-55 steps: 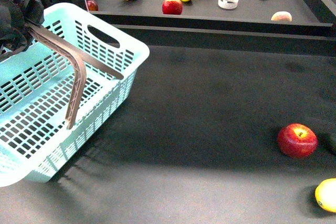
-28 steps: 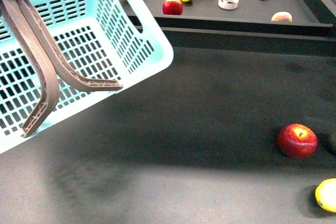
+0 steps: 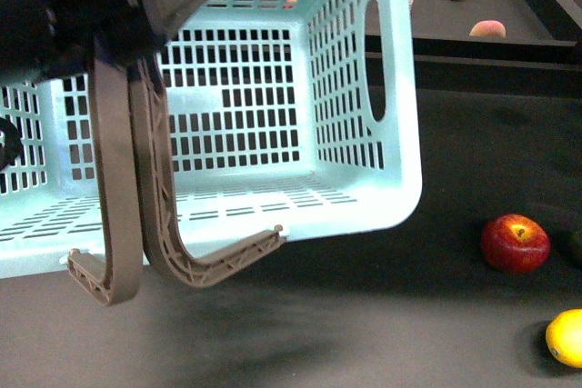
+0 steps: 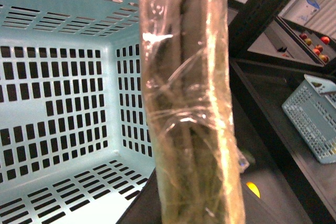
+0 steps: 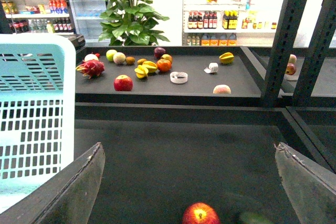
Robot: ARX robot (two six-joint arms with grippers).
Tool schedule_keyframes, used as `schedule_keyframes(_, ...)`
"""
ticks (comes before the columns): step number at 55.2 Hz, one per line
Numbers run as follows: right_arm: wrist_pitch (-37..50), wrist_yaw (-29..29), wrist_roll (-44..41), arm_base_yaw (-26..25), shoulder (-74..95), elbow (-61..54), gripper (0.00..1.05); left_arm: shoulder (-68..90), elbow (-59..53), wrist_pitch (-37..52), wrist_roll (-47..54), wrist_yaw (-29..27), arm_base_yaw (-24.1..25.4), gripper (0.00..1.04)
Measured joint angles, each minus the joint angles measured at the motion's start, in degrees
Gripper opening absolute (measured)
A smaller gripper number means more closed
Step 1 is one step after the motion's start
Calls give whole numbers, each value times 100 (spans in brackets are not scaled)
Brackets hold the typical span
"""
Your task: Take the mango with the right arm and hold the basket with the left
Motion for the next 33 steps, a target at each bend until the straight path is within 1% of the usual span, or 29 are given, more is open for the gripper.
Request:
schedule_keyframes(10,0,0,0,0,0,0,97,52,-66,225,192,-125,-269,9)
schedule_keyframes(33,0,2,0,0,0,0,97,299,-66,369,175,-442,-490,9)
